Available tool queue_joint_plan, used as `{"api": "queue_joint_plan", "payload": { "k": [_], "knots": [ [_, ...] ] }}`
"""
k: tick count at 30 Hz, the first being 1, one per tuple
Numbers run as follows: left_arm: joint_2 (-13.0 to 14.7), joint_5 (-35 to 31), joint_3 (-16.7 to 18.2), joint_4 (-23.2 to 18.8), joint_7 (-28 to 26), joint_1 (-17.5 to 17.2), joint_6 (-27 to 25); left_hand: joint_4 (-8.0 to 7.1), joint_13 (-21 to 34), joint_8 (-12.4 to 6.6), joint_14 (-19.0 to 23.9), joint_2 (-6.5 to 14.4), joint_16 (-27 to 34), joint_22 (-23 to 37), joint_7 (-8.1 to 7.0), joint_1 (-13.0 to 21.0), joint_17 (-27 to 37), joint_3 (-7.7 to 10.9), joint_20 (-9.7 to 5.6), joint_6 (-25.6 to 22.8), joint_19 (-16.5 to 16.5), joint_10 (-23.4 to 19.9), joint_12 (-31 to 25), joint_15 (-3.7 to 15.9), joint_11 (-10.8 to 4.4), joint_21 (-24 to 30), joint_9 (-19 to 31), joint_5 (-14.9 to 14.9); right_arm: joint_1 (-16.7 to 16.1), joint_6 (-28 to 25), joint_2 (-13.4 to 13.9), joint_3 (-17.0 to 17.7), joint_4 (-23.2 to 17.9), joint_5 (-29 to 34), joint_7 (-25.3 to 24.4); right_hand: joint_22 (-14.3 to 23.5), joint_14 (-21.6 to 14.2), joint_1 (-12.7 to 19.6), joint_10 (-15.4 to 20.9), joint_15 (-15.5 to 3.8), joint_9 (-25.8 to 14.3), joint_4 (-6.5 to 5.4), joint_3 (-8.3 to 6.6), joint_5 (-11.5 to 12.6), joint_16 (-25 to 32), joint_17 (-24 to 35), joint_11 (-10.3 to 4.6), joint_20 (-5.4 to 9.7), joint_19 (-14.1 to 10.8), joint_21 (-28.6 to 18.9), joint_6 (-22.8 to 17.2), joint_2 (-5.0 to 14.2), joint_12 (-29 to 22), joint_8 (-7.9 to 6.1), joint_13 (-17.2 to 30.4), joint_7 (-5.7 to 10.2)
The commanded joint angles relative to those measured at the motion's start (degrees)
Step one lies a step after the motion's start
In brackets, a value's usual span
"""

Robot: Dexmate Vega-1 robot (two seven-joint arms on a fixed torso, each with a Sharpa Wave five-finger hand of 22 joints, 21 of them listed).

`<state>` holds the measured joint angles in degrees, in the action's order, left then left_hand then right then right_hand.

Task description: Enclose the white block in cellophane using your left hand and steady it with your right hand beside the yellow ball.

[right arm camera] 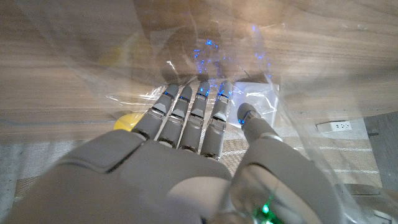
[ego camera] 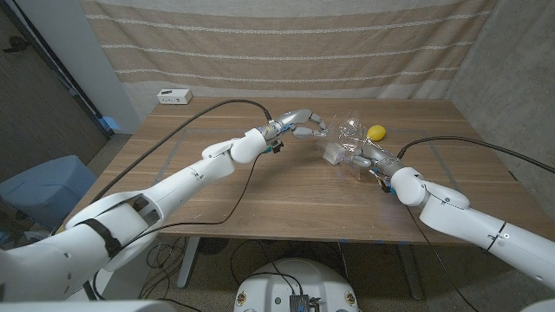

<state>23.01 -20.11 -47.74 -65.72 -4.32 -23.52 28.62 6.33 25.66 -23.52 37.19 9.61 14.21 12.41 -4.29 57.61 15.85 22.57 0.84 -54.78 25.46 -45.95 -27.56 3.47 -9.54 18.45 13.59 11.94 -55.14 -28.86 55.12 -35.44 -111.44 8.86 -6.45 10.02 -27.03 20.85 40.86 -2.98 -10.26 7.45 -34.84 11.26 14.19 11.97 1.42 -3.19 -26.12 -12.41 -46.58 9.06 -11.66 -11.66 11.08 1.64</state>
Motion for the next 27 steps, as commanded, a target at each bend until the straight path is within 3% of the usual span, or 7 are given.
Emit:
{"api": "queue_joint_plan", "payload": {
  "k": [1, 5, 18, 25, 27],
  "knots": [
    [-8.2, 4.5, -1.6, 12.3, -2.1, 4.8, 1.4, -2.40, 0.4, -4.81, 0.8, -0.5, 0.6, 0.3, 0.31, 0.7, 0.5, 3.31, -0.10, -1.5, 1.0, -0.7, -0.5, 9.56, 0.28, 0.5, 9.5, -0.5, -1.1, 1.8, 0.4, 0.5, 0.3, -0.6, -0.2, 0.3, -0.6, 1.0, 0.7, -0.05, -0.2, 0.55, -0.18, 0.3, -0.1, 0.0, -0.19, 0.08, -0.6, -0.1, -0.6, 0.08, -0.3, 0.02, 0.1, -0.18],
    [-10.8, 4.4, -2.7, 16.6, -4.8, 6.3, 1.2, -1.54, 0.6, -4.97, 1.6, -0.7, 1.2, 0.4, 0.75, 1.3, 0.8, 3.05, -0.19, -2.2, 1.4, -1.6, -0.8, 9.52, 0.40, 0.9, 9.2, -0.8, -1.2, 2.3, 0.4, 0.6, 0.6, -0.7, -0.1, 0.3, -0.7, 1.1, 0.8, -0.14, -0.2, 0.61, -0.19, 0.3, -0.1, 0.1, -0.18, 0.13, -0.6, -0.1, -0.6, 0.11, -0.3, 0.04, 0.1, -0.21],
    [-21.3, 3.7, -11.3, 38.9, -9.8, 13.9, 5.8, 0.10, 0.8, -4.77, 2.8, -1.2, 2.0, 0.6, 1.49, 2.2, 1.3, 2.45, 0.04, -2.9, 1.9, -2.8, -1.1, 9.51, 0.78, 1.6, 8.5, -1.7, -1.0, 3.7, 0.4, 1.0, 1.7, -1.1, 0.3, 0.3, -0.8, 1.6, 0.9, -0.11, -0.2, 0.97, -0.46, 0.3, -0.2, 0.0, -0.13, 0.11, -0.7, -0.1, -0.7, 0.06, -0.2, 0.10, 0.1, -0.16],
    [-22.9, 4.6, -15.3, 41.9, -8.7, 14.9, 5.8, 1.27, 0.3, -4.60, 3.1, -2.0, 2.6, 0.8, 1.86, 2.7, 1.8, 1.55, 0.26, -4.2, 1.6, -3.3, -0.8, 9.41, 0.92, 1.9, 7.8, -2.1, -1.0, 4.1, 0.3, 1.5, 2.3, -1.6, 0.0, 0.3, -0.9, 2.0, 0.8, -0.04, -0.2, 1.21, -0.65, 0.3, -0.2, -0.1, -0.03, 0.07, -0.8, -0.1, -0.5, 0.09, -0.1, 0.21, 0.1, -0.28],
    [-22.2, 4.6, -16.1, 40.8, -7.4, 14.8, 6.2, 2.09, 0.2, -4.53, 3.1, -3.3, 2.8, 0.8, 2.30, 2.8, 2.0, 0.53, 0.46, -5.5, 1.2, -3.7, -0.8, 9.38, 0.91, 2.0, 7.3, -2.3, -1.3, 4.5, 0.2, 1.9, 2.4, -2.0, -0.3, 0.3, -0.8, 2.2, 0.1, 0.07, -0.2, 1.34, -0.77, 0.2, -0.4, -0.1, 0.46, 0.03, -0.8, -0.1, 0.4, 0.01, 0.2, 0.59, 0.1, -0.32]
  ]
}}
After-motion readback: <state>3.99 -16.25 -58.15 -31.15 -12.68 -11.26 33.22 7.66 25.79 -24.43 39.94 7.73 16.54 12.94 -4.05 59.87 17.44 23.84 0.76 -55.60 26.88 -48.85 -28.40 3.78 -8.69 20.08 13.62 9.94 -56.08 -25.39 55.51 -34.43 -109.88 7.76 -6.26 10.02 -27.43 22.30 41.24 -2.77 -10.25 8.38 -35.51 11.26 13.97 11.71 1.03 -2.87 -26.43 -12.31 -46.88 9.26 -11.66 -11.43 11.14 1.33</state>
